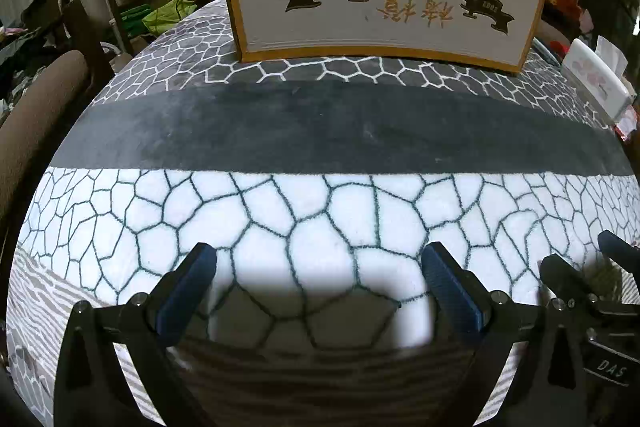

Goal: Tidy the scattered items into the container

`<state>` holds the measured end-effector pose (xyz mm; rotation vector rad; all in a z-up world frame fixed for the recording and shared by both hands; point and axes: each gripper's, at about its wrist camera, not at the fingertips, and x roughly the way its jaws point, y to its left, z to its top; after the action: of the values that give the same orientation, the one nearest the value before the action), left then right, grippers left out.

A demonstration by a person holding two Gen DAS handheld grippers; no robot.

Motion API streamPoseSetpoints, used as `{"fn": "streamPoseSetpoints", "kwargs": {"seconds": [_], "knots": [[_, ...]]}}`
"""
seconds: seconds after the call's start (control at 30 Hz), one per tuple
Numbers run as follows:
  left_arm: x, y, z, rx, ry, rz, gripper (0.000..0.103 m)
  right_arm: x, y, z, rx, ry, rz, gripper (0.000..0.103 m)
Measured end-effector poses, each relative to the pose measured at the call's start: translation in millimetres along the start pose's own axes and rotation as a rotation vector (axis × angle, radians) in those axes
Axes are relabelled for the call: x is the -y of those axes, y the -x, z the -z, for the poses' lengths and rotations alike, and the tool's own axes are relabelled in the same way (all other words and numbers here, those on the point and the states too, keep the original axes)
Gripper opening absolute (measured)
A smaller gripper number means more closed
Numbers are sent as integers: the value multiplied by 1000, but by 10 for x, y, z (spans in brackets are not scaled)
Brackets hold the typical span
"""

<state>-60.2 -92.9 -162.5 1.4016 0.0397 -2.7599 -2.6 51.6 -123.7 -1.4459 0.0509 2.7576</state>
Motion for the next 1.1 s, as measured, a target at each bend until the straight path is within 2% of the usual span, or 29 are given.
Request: {"fn": "streamPoseSetpoints", "kwargs": {"seconds": [0.53,1.1], "knots": [[-3,-14,-4,-1,-4,0,103,-40,-33,-13,-8,-74,90,103],[-6,-14,-2,-2,-4,0,103,-50,-25,-2,-9,-73,90,103]]}}
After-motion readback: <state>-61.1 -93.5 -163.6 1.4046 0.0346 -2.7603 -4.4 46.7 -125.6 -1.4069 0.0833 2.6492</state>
